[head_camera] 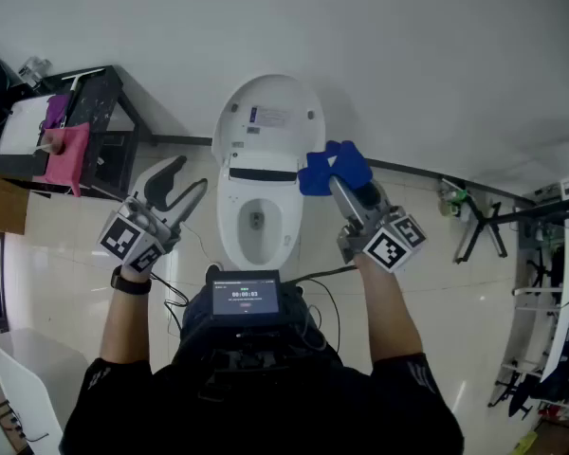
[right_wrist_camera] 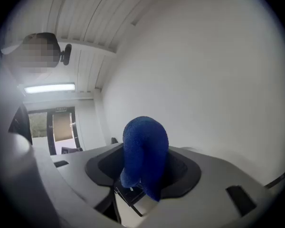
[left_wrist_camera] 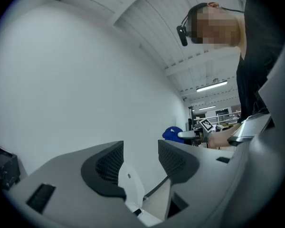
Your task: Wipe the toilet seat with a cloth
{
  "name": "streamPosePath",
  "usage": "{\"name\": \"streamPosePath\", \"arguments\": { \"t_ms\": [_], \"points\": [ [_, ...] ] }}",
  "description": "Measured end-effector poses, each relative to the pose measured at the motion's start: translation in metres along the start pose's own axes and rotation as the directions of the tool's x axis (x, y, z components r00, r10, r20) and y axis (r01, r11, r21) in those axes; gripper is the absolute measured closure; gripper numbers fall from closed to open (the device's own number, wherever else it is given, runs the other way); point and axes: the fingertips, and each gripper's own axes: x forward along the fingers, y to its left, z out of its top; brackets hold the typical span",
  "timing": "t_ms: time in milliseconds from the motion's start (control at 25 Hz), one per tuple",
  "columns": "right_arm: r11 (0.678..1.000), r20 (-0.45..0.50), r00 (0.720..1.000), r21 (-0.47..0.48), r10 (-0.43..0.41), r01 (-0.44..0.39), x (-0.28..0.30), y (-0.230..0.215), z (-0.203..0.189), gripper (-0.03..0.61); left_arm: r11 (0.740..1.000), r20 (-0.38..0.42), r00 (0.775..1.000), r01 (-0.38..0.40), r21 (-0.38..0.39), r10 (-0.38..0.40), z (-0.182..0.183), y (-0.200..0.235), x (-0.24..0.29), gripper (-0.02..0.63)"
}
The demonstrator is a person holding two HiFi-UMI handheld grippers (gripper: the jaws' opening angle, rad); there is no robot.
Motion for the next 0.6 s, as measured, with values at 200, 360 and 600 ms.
{"name": "streamPosePath", "arguments": {
  "t_ms": [200,360,600],
  "points": [
    [0.999,-0.083,0.996,-0.053,-0.011,0.007,0.034,-0.027,-0.027,0.350,1.000,-0.043,0.999,-0.017,-0.007,0.017,-0.021,0.017,0.000,0.393],
    [0.998,-0.177,0.984,-0.061,0.008,-0.019,0.074,-0.042,-0.071,0.350,0.999,-0.093,0.995,-0.040,-0.027,0.037,-0.044,0.037,-0.009,0.393],
    [0.994,-0.341,0.940,-0.085,0.030,-0.062,0.140,-0.061,-0.166,0.351,0.995,-0.155,0.986,-0.075,-0.067,0.064,-0.086,0.065,-0.021,0.393]
  ]
}}
